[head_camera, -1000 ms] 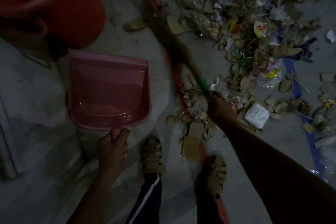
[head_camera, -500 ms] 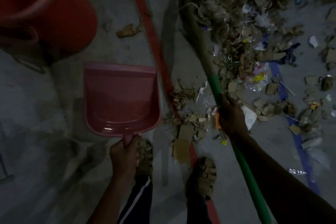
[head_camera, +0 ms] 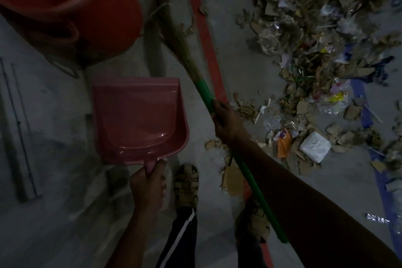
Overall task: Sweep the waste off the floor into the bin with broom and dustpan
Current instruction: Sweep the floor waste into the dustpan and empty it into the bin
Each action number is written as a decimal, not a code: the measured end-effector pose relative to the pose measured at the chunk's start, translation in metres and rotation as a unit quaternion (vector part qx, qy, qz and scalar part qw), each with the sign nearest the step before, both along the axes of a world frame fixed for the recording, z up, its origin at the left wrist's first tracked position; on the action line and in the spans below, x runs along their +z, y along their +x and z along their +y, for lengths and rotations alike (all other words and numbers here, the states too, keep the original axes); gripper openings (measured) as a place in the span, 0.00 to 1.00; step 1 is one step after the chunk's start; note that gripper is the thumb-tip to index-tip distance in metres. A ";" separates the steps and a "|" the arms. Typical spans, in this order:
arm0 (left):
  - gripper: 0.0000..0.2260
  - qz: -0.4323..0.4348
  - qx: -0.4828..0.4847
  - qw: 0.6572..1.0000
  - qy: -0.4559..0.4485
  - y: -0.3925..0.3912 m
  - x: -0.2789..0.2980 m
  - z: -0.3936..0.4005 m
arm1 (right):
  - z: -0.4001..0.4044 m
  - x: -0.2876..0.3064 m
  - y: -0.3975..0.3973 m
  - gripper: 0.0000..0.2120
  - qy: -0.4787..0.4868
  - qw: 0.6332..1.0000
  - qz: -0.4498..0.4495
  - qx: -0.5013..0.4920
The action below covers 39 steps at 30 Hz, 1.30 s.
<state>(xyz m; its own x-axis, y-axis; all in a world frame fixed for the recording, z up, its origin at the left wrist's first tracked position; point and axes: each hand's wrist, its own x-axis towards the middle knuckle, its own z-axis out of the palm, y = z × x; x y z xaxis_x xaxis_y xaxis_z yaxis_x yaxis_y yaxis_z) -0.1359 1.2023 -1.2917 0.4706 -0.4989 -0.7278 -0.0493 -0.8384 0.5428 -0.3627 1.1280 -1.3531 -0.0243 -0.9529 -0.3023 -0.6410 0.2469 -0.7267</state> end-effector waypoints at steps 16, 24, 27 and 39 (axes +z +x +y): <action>0.22 -0.007 -0.016 1.000 -0.020 0.018 -0.006 -0.010 | -0.015 -0.026 -0.067 0.15 0.163 0.969 0.137 -0.125; 0.19 0.036 -0.035 0.999 0.002 0.003 -0.009 -0.008 | 0.027 0.012 -0.149 0.26 0.086 0.939 0.294 -0.155; 0.17 0.027 -0.065 0.997 -0.015 -0.009 -0.009 -0.005 | 0.050 0.018 -0.157 0.28 0.043 0.950 0.266 -0.160; 0.18 0.019 -0.069 0.997 -0.011 -0.046 -0.001 0.008 | 0.131 0.003 -0.109 0.22 0.036 0.997 0.061 -0.038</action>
<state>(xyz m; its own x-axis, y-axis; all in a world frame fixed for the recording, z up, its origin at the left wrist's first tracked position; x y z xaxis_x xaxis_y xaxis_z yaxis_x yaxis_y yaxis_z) -0.1815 1.2107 -1.2926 0.3689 -0.5732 -0.7317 -0.1417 -0.8127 0.5652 -0.4717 1.2590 -1.3498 -0.1370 -0.9228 -0.3602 -0.7004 0.3474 -0.6235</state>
